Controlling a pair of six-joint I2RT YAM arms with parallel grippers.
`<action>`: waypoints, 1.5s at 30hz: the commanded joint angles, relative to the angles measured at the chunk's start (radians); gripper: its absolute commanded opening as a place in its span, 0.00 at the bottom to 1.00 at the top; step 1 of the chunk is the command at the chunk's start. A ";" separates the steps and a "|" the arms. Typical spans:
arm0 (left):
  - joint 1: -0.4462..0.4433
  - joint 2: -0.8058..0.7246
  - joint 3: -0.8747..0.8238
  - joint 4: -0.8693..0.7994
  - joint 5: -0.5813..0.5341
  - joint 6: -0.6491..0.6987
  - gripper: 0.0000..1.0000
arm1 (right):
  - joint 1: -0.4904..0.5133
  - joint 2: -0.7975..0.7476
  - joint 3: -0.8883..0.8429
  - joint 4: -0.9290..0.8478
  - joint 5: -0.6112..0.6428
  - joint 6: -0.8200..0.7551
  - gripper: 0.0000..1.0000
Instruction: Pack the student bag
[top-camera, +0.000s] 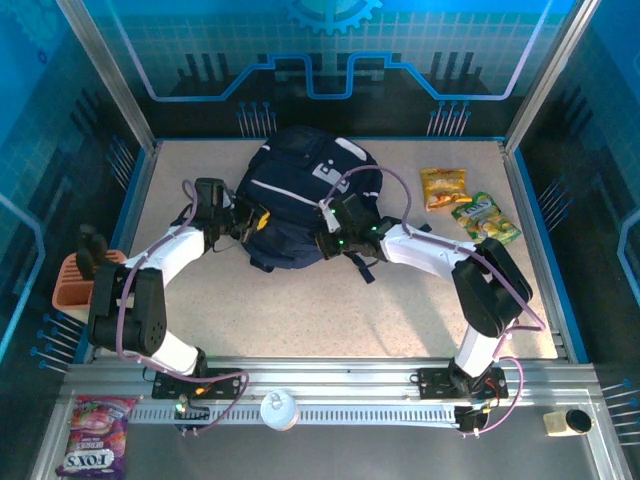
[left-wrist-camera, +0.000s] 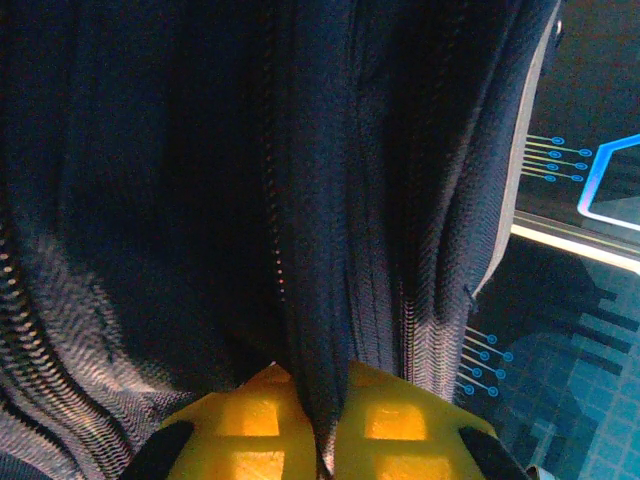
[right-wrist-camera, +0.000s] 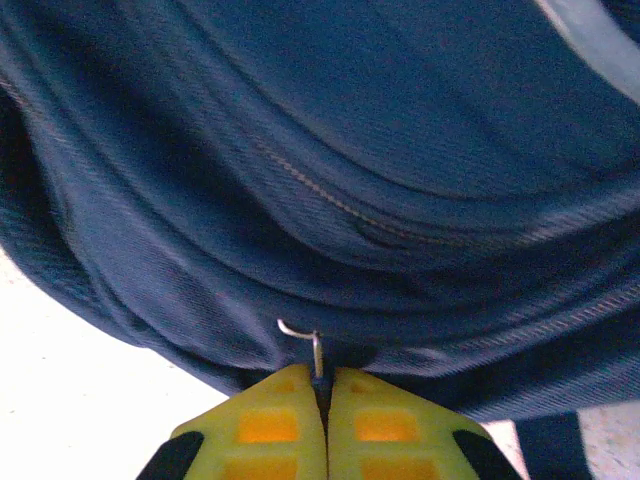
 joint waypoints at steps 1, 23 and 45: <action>0.032 0.004 0.045 0.003 -0.001 0.056 0.00 | -0.073 -0.026 -0.014 -0.066 0.055 -0.024 0.06; 0.083 -0.020 0.020 -0.253 0.044 0.288 0.00 | -0.276 0.215 0.343 -0.274 0.111 0.015 0.16; 0.084 0.001 -0.027 -0.135 0.100 0.203 0.00 | -0.256 0.077 0.220 -0.023 -0.330 0.190 0.71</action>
